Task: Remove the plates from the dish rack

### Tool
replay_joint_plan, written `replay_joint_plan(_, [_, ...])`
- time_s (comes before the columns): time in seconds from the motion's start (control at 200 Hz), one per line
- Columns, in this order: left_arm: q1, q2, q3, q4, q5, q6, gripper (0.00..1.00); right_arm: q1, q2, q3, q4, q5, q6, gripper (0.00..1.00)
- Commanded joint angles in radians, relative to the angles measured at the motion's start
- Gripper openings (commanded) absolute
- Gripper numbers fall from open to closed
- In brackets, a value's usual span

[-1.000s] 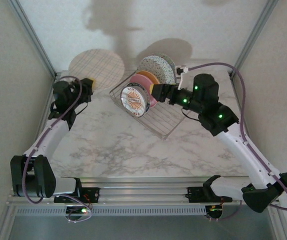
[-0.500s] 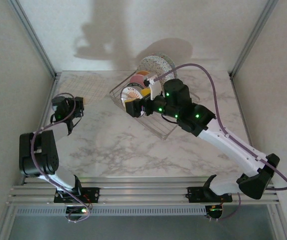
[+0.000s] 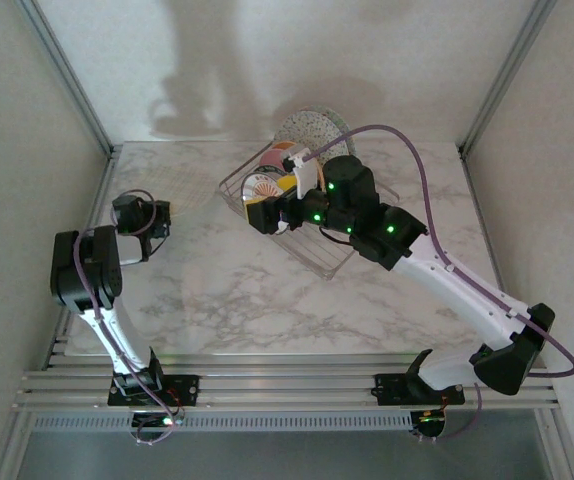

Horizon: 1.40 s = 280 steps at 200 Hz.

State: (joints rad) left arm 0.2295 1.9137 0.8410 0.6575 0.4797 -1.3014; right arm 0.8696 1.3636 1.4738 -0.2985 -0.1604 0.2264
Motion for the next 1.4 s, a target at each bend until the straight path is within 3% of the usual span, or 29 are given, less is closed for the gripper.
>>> replay_joint_plan(0.0, [0.014, 0.037, 0.051, 0.101, 0.033, 0.034, 0.00, 0.009, -0.002, 0.031, 0.002, -0.015, -0.014, 0.99])
replay_joint_plan(0.3, [0.019, 0.128, 0.099, 0.103, 0.070, 0.032, 0.00, 0.008, 0.004, 0.033, 0.005, -0.031, -0.002, 0.99])
replay_joint_plan(0.666, [0.022, 0.051, 0.073, -0.045, 0.044, 0.065, 0.47, 0.008, 0.014, 0.036, 0.001, -0.024, 0.000, 0.99])
replay_joint_plan(0.911, [0.023, -0.041, 0.081, -0.302, -0.001, 0.098, 0.73, -0.006, 0.023, 0.063, -0.042, -0.004, -0.010, 0.99])
replay_joint_plan(1.226, [0.024, -0.153, 0.062, -0.565, -0.045, 0.130, 0.78, -0.118, -0.018, 0.080, -0.119, 0.033, -0.058, 0.99])
replay_joint_plan(1.397, [0.006, -0.271, 0.019, -0.619, -0.064, 0.112, 0.79, -0.314, -0.024, 0.100, -0.185, 0.092, -0.067, 0.98])
